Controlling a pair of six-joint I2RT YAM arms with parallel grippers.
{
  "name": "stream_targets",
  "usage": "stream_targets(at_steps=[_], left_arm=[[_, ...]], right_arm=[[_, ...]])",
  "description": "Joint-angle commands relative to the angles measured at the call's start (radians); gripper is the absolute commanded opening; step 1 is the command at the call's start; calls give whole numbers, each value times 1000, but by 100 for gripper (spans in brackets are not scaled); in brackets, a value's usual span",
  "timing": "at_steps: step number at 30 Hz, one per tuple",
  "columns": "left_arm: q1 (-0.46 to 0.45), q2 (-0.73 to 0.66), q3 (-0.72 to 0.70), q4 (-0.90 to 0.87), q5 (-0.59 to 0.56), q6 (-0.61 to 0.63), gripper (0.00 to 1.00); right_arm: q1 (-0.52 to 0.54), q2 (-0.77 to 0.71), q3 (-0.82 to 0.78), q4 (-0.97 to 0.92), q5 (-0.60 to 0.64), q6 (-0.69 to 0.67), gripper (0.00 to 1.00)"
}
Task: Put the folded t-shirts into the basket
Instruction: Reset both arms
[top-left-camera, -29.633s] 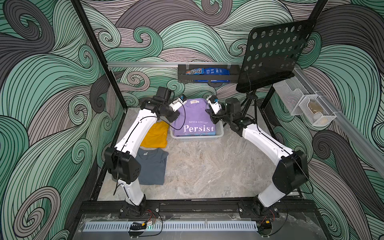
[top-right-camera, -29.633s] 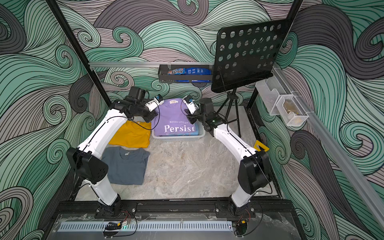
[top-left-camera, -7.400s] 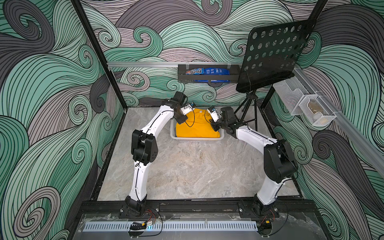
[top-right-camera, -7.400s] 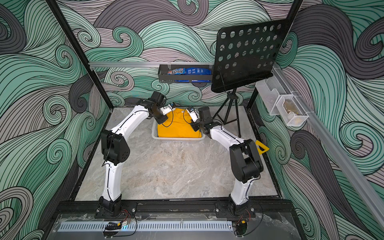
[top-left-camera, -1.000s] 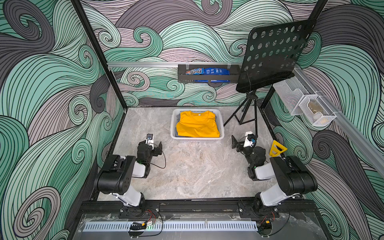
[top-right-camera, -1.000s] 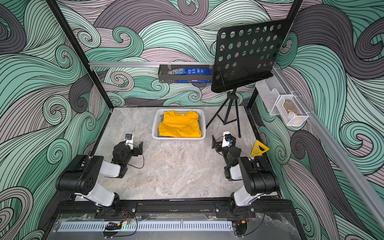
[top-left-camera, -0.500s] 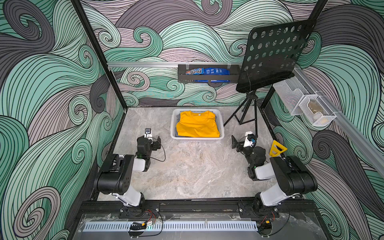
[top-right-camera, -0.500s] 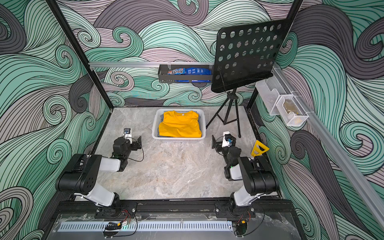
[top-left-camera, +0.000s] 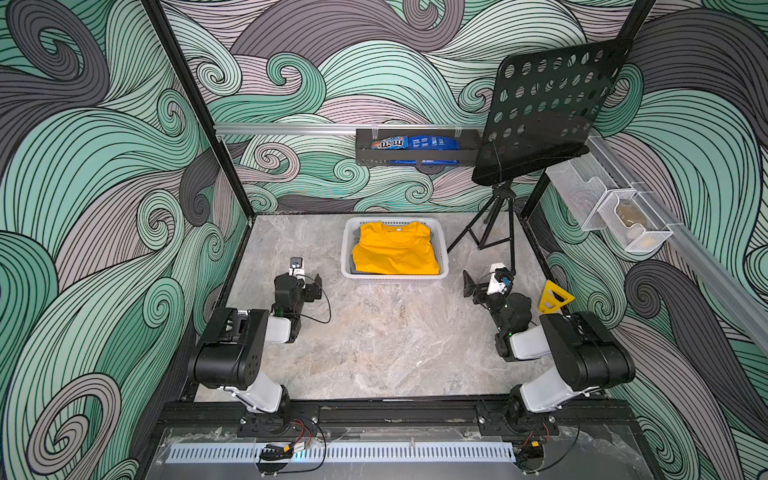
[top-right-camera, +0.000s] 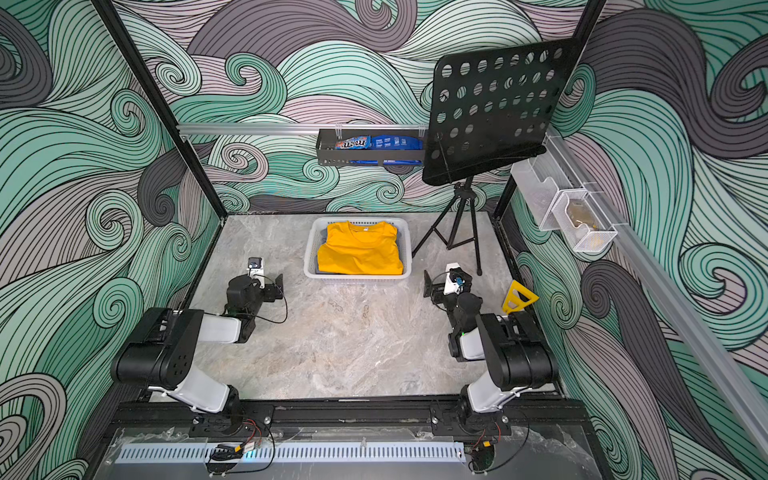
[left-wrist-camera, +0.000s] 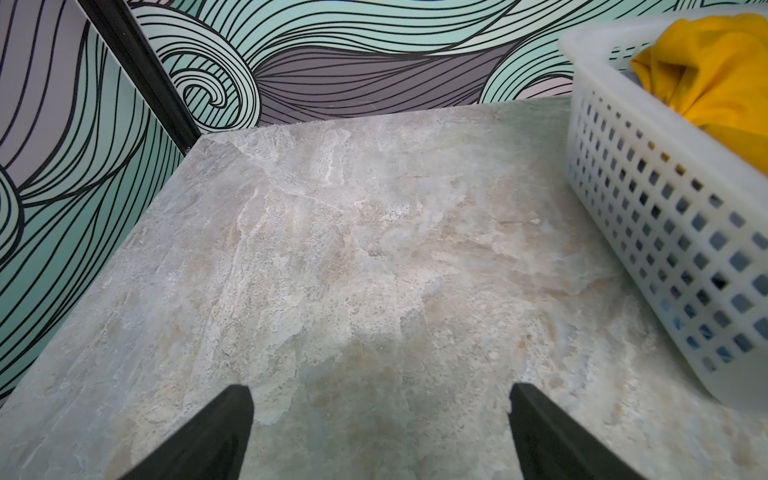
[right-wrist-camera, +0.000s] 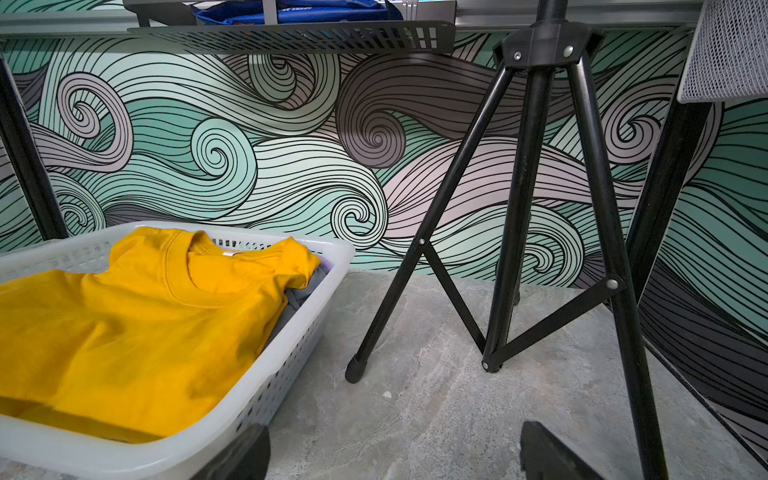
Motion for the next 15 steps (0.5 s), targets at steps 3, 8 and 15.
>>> stream_targets(at_steps=[3,8,15], left_arm=[[7,1,20,5,8,-5,99],[8,1,20,4,8,-6,99],[7,-1,16,10,11,-3,99]], right_arm=[[-2,-3,0,8,11,9,99],[-2,-3,-1,8,11,9,99],[-2,-3,-1,8,11,9,99]])
